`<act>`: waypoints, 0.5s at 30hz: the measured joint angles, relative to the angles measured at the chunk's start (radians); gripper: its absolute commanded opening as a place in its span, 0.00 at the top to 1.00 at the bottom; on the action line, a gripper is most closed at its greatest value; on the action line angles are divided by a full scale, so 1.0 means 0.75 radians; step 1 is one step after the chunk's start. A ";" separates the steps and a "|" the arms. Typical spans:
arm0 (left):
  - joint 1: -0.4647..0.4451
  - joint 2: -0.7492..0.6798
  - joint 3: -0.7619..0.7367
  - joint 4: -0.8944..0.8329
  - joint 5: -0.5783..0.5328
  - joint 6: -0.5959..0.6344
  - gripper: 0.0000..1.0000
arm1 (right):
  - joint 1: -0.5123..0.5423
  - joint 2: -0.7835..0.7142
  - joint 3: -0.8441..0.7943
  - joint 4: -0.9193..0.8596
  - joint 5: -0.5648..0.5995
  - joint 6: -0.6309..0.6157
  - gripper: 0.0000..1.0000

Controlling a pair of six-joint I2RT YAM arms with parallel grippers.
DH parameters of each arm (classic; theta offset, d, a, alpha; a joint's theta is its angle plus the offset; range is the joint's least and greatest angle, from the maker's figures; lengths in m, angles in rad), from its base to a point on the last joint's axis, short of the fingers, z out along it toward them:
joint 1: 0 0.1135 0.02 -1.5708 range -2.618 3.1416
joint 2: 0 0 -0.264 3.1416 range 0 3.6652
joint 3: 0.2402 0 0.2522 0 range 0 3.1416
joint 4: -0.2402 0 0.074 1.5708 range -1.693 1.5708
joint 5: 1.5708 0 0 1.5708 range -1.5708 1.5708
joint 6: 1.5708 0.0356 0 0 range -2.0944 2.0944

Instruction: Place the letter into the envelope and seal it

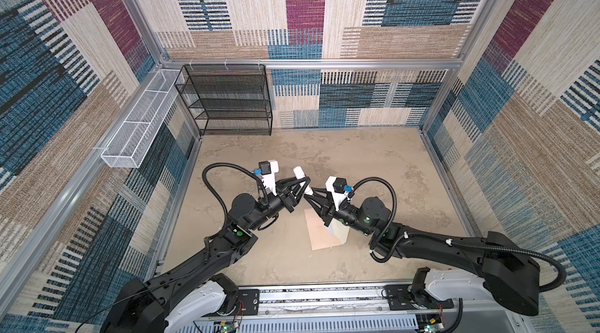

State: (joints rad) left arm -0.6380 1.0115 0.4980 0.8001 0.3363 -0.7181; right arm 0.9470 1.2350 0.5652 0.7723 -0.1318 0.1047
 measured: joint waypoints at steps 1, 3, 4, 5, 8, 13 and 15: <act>0.000 -0.005 -0.003 0.011 0.033 -0.007 1.00 | -0.013 -0.030 -0.013 -0.012 -0.053 0.020 0.81; -0.003 -0.016 -0.005 0.035 0.114 -0.017 1.00 | -0.037 -0.094 -0.031 -0.045 -0.160 0.055 0.81; -0.005 -0.021 -0.006 0.044 0.143 -0.023 1.00 | -0.046 -0.117 -0.037 -0.057 -0.199 0.068 0.81; -0.005 -0.027 -0.006 0.050 0.176 -0.028 1.00 | -0.057 -0.144 -0.044 -0.073 -0.245 0.078 0.81; -0.006 -0.045 -0.016 0.065 0.255 -0.056 1.00 | -0.087 -0.198 -0.050 -0.123 -0.362 0.110 0.81; -0.005 -0.089 -0.054 0.058 0.327 -0.086 1.00 | -0.122 -0.232 -0.054 -0.194 -0.505 0.140 0.78; -0.005 -0.116 -0.069 0.037 0.326 -0.089 1.00 | -0.125 -0.229 -0.038 -0.238 -0.528 0.131 0.70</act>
State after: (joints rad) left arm -0.6415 0.9241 0.4461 0.8276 0.5804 -0.7845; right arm 0.8532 1.0630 0.5369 0.5941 -0.5278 0.2028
